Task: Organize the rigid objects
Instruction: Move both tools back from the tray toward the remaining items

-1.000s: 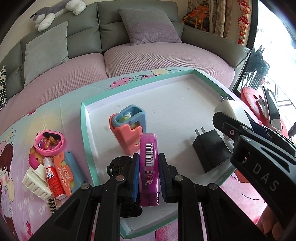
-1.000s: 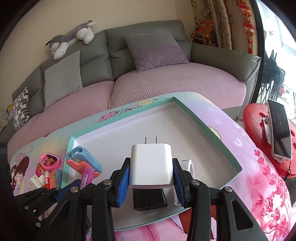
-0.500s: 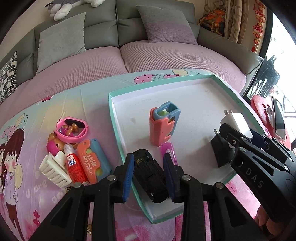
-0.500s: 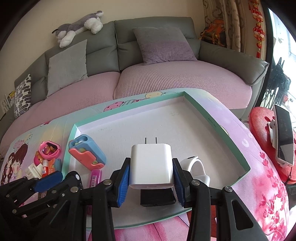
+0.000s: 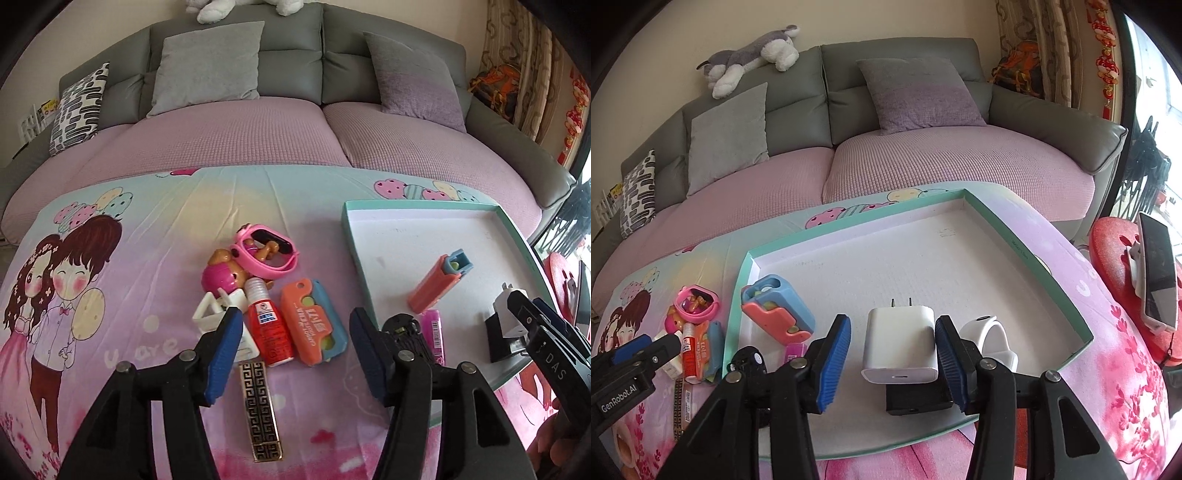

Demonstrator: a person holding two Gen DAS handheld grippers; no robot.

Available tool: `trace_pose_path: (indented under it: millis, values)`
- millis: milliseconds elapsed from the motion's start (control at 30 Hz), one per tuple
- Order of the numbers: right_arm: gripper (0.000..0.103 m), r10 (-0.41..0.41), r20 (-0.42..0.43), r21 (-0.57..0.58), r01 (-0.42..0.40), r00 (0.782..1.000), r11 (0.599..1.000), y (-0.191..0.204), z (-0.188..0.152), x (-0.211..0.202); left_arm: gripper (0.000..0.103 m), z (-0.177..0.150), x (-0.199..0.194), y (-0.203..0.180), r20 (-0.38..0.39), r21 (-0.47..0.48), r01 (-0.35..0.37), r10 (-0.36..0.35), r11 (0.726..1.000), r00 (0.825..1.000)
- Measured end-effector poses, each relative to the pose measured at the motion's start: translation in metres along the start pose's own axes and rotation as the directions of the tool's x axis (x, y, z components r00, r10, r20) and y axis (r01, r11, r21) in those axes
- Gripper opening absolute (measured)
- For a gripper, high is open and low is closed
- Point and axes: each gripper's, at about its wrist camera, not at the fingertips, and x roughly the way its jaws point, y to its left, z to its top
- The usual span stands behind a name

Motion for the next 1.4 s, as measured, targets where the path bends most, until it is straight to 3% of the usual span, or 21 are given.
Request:
trace_pose_path:
  millis: [200,467,633,833,1000,1133,1400]
  values:
    - [0.068,0.013,0.017,-0.02,-0.013,1.0,1.0,0.016,0.001,-0.003,0.089,-0.001,0.007,0.03,-0.013,-0.084,-0.088,0.087,0.993,0.996]
    - [0.083,0.101,0.067,-0.051,-0.098,0.993,0.994,0.046,0.001,-0.015,0.089,-0.005,0.005,0.06,-0.02,-0.172,-0.134,0.133,0.976,0.991]
    - [0.103,0.136,0.078,-0.106,-0.128,0.988,0.986,0.07,-0.002,-0.018,0.095,-0.008,-0.002,0.082,0.003,-0.228,-0.169,0.175,0.959,0.985]
    - [0.103,0.169,0.08,-0.145,-0.157,0.982,0.977,0.091,-0.008,-0.02,0.097,-0.011,-0.012,0.113,0.036,-0.303,-0.21,0.232,0.93,0.972]
    - [0.103,0.222,0.074,-0.166,-0.207,0.972,0.964,0.11,-0.01,-0.023,0.097,-0.015,-0.016,0.132,0.037,-0.342,-0.206,0.232,0.917,0.972]
    - [0.103,0.274,0.034,-0.216,-0.26,0.961,0.941,0.131,-0.018,-0.022,0.097,-0.018,-0.013,0.138,0.017,-0.343,-0.21,0.23,0.915,0.973]
    - [0.103,0.278,-0.113,-0.31,-0.3,0.954,0.902,0.17,-0.046,-0.004,0.097,-0.028,0.0,0.153,-0.072,-0.356,-0.239,0.228,0.904,0.971]
